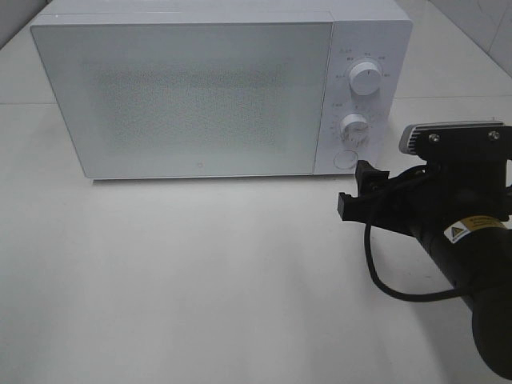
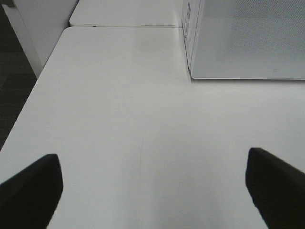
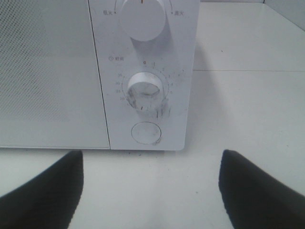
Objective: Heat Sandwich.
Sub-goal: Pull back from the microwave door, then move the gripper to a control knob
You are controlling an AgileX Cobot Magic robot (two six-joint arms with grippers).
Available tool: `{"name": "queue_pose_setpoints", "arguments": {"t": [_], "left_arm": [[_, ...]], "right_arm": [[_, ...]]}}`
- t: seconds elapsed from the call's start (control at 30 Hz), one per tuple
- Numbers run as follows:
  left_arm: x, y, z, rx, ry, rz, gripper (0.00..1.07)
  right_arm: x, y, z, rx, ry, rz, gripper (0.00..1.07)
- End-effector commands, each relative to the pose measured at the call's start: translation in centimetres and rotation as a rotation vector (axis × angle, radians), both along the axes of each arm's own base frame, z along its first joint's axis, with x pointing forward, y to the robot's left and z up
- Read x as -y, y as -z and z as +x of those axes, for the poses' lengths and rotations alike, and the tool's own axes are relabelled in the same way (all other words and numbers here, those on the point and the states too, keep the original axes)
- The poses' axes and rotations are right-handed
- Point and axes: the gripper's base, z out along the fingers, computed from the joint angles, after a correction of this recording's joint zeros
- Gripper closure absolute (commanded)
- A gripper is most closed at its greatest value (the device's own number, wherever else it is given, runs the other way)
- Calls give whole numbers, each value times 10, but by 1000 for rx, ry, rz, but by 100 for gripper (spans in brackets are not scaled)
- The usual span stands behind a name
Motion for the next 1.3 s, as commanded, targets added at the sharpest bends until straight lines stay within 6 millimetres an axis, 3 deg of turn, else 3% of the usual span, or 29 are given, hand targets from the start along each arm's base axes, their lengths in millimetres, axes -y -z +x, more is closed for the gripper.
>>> {"name": "queue_pose_setpoints", "arguments": {"t": [0.03, 0.87, 1.3], "left_arm": [[0, 1, -3, 31, -5, 1, 9], [0, 1, -3, 31, -5, 1, 9], [0, 1, -3, 31, -5, 1, 9]], "right_arm": [[-1, -11, 15, 112, 15, -12, 31], [-16, 16, 97, 53, -26, -3, 31], [-18, 27, 114, 26, -11, 2, 31]]}}
